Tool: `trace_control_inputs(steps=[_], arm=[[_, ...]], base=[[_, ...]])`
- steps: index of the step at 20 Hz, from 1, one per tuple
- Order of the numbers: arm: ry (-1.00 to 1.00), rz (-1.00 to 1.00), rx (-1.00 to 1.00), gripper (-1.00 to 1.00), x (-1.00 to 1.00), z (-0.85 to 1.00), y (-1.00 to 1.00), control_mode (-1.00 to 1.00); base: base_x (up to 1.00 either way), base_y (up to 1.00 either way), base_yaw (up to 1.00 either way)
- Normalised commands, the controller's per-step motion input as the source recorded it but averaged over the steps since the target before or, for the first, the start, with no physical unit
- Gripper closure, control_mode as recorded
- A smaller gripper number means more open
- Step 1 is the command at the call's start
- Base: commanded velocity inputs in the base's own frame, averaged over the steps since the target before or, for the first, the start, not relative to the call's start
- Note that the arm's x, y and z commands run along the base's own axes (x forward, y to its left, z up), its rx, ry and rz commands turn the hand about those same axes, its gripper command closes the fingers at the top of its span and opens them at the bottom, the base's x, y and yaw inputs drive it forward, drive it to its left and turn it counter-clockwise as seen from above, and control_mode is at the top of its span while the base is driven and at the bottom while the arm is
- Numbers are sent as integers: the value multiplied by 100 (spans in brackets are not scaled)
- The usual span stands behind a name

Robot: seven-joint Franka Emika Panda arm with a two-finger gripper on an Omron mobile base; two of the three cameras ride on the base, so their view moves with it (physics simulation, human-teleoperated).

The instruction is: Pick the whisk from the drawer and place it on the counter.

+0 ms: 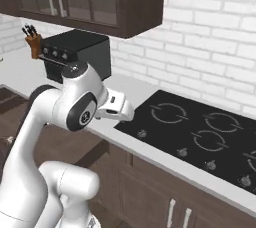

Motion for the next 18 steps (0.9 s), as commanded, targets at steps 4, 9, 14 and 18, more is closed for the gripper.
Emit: trace_control_inputs(steps=[4,9,14,18], arm=[[0,42,0,-100,-6,0,54,-100],[0,49,-1,-100,-3,-2,98,-100],[0,47,-4,-100,-3,-39,100,-100],[3,39,-9,-100,-4,-56,100,-100]], base=[[-3,10,15],[0,0,0],[0,0,0],[0,0,0]])
